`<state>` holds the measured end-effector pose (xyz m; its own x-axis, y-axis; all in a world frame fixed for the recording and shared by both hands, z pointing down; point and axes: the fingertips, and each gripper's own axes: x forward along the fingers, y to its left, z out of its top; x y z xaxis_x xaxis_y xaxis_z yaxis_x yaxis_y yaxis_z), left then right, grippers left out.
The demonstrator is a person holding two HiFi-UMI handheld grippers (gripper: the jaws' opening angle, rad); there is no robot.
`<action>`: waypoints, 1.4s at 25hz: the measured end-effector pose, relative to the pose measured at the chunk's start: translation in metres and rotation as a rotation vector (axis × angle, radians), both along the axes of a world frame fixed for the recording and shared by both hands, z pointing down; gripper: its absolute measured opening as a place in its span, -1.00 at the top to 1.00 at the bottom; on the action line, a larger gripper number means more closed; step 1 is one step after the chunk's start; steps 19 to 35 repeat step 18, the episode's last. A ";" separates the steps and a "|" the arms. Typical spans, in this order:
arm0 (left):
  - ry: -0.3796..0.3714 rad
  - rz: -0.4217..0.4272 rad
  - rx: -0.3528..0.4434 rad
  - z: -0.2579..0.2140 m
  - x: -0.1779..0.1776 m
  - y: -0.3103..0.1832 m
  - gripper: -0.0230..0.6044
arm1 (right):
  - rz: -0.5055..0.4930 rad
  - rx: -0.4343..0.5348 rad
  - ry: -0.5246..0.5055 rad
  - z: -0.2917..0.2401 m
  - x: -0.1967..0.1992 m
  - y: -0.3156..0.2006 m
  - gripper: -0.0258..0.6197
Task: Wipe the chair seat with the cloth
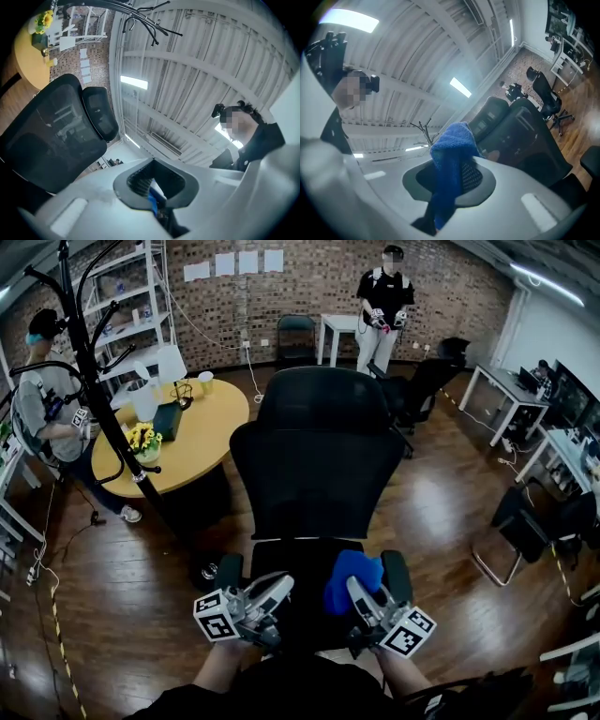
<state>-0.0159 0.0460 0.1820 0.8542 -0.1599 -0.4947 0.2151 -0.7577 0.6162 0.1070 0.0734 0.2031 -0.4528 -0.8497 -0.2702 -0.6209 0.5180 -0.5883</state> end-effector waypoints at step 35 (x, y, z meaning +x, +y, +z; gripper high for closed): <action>0.017 -0.001 0.026 -0.012 -0.001 -0.014 0.95 | -0.002 0.027 -0.012 -0.006 -0.009 -0.011 0.73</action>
